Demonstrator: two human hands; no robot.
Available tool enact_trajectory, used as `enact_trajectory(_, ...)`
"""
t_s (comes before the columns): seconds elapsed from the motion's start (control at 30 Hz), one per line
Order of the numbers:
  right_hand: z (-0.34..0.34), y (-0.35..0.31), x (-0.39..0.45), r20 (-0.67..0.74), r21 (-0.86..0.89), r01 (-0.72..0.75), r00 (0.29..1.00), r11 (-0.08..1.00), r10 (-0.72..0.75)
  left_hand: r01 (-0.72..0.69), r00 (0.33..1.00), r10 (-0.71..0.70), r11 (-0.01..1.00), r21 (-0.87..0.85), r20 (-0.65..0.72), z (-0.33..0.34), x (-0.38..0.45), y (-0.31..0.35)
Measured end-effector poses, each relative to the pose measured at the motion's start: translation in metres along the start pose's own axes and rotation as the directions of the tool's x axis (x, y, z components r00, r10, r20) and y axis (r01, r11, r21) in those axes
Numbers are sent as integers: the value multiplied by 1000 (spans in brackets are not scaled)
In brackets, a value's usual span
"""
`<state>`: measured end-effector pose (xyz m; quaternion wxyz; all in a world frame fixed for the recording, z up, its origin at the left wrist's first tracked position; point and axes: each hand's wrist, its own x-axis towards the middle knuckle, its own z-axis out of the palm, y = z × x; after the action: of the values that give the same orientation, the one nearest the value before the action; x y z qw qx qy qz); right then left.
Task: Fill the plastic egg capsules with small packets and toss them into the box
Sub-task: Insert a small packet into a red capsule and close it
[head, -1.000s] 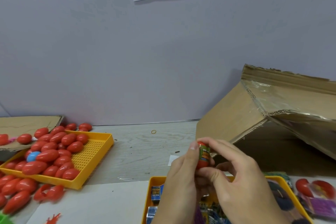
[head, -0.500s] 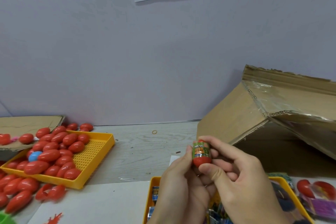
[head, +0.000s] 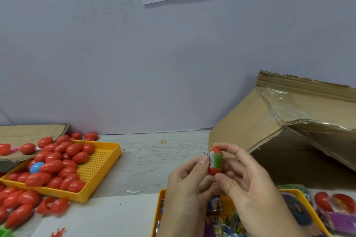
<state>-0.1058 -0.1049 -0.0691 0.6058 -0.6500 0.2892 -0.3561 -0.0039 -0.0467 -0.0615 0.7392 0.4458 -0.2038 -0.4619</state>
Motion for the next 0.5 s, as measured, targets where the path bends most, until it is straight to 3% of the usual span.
enact_trajectory(0.17,0,-3,0,6,71,-69,998,995,69,-17,998,11,996,-89,-65,-3,2,5)
enact_trajectory(0.27,1,-4,-2,25,24,-125,992,992,125,-9,991,-11,989,-148,-132,-8,5,9)
enact_trajectory(0.5,4,-12,-2,-28,-79,-160,987,984,158,-101,978,97,995,-13,-187,4,10,24)
